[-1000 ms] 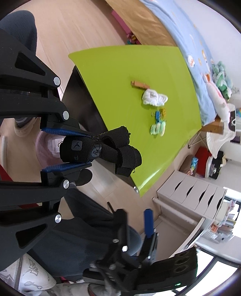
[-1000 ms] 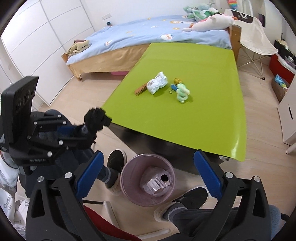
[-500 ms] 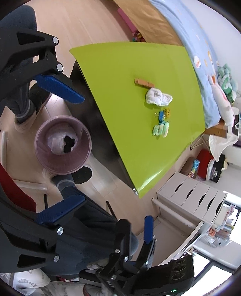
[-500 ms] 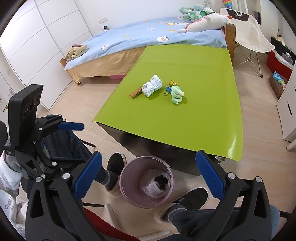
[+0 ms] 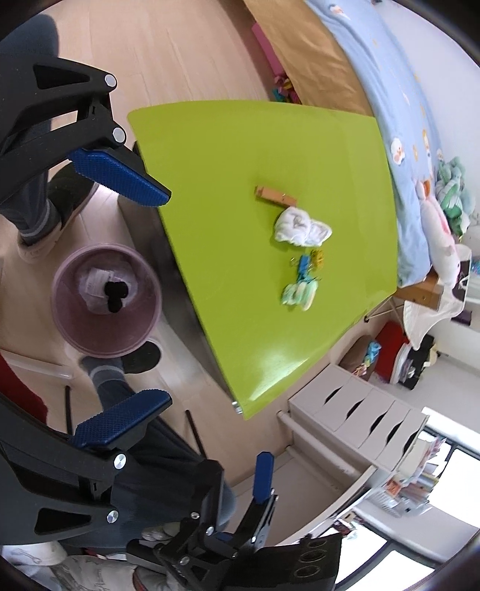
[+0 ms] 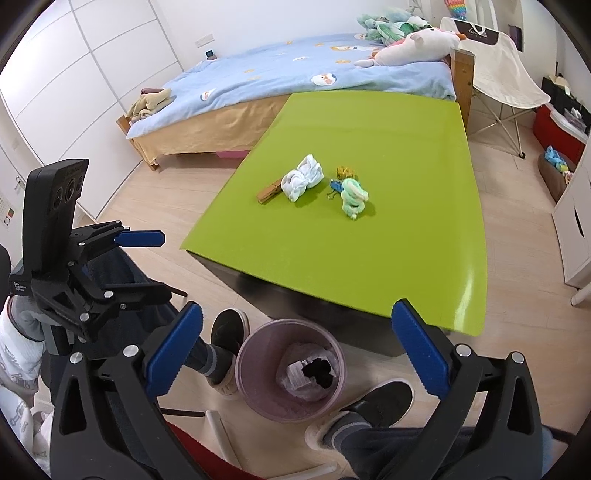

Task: Collect trash
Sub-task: 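Grasp the green-white hair tie with the right tool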

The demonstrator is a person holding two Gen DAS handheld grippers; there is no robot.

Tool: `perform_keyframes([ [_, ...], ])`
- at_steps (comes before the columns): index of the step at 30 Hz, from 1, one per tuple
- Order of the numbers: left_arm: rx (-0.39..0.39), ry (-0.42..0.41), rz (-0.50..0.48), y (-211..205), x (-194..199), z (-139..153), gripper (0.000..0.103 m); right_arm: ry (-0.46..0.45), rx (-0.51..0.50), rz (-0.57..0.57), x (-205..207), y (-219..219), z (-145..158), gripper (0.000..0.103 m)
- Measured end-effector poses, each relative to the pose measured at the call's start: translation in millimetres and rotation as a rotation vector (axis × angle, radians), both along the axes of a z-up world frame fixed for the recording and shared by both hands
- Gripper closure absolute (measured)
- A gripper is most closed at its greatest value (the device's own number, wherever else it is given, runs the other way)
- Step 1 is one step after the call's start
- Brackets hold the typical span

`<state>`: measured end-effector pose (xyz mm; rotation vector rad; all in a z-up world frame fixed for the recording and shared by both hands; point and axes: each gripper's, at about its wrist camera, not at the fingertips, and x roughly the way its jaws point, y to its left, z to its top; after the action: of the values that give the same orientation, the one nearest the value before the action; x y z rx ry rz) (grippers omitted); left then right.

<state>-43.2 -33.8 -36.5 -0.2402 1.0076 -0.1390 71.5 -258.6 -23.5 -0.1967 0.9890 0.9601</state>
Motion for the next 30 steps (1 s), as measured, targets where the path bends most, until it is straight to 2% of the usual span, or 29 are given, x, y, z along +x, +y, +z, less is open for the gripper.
perform_keyframes([
  [8, 0.004, -0.037, 0.039, 25, 28, 8, 0.007, -0.038, -0.055, 0.037, 33, 34, 8, 0.003],
  [17, 0.055, -0.030, 0.056, 46, 55, 11, 0.007, -0.050, -0.184, 0.072, 81, 81, -10, 0.003],
  [26, 0.067, 0.009, 0.080, 58, 66, -3, 0.007, 0.040, -0.280, 0.114, 126, 131, -43, 0.003],
  [30, 0.040, 0.029, 0.095, 63, 66, -11, 0.008, 0.081, -0.343, 0.122, 142, 151, -61, 0.003],
])
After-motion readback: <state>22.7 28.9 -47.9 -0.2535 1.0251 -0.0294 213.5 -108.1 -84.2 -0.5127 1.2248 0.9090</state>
